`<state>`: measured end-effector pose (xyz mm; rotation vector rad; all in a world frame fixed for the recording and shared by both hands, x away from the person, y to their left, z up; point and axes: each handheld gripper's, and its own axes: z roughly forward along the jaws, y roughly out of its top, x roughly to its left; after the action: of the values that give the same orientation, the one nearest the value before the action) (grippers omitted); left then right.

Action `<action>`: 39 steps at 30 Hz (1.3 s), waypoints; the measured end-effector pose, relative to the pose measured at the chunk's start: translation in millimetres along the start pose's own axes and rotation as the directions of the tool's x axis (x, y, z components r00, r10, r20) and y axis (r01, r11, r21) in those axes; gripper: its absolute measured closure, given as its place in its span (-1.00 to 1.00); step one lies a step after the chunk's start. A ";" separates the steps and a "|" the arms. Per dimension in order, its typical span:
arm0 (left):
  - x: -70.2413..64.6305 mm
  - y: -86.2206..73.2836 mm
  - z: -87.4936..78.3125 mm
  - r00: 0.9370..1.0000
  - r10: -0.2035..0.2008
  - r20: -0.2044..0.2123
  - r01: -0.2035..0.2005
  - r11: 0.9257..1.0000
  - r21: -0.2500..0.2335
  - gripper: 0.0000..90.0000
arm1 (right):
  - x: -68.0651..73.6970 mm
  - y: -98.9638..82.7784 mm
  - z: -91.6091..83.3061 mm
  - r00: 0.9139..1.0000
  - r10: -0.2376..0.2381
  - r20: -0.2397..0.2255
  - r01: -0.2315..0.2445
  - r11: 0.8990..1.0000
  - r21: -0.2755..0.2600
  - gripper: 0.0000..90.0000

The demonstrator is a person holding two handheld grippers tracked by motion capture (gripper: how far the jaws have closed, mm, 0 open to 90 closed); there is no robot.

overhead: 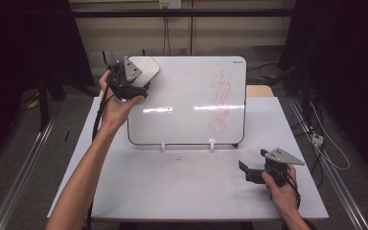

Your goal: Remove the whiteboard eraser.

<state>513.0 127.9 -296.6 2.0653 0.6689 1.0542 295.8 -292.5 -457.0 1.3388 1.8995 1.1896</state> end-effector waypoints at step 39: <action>-1.5 6.1 15.5 1.000 0.016 0.011 -0.017 0.998 0.055 -0.31 | 0.3 -0.1 -1.0 1.000 0.000 -0.002 0.000 1.000 -0.002 -0.90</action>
<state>525.9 117.5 -298.9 2.1257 0.6838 1.0447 294.9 -292.5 -456.5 1.3370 1.8991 1.1933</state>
